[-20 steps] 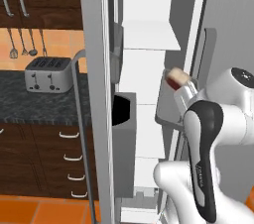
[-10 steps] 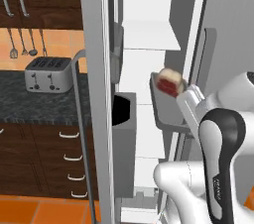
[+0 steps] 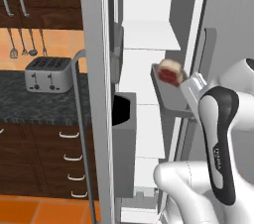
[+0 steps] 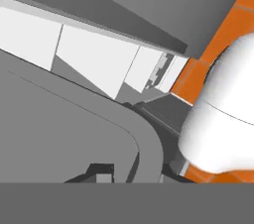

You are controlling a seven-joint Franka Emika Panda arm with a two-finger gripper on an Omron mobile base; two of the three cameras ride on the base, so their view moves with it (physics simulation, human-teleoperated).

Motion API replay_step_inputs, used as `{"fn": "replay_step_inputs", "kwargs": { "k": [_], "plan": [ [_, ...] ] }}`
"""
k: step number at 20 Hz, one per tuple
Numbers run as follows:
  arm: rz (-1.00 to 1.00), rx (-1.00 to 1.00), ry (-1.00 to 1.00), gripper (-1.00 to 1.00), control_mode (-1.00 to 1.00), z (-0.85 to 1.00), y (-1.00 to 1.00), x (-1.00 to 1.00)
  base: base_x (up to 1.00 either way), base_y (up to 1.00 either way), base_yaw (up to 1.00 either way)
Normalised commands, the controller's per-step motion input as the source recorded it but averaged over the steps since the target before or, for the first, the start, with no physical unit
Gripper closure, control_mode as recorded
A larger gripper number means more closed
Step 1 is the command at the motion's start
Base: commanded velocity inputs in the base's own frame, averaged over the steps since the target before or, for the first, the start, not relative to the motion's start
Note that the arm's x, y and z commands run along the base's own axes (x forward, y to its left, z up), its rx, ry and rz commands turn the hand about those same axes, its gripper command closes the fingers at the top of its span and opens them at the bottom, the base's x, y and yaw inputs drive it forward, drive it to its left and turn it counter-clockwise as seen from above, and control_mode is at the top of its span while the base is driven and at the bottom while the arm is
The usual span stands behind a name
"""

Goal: Take the meat container that has the steak and place it on the second highest rack of the freezer. Then take the vegetable container that has the lemon and bell pepper and place it on the highest rack of the freezer.

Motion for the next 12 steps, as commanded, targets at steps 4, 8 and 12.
{"fn": "replay_step_inputs", "kwargs": {
  "k": [4, 8, 12],
  "plan": [
    [0.0, -0.03, 0.01, 1.0, -1.0, 0.0, -0.06, 0.35, 0.0, 0.0, 0.0],
    [-0.1, -0.02, 0.03, 1.0, -1.0, -0.21, -0.02, 0.41, 0.0, 0.0, 0.0],
    [-0.15, -0.02, 0.02, 1.0, -1.0, -0.42, 0.0, 0.57, 0.0, 0.0, 0.0]
  ]
}}
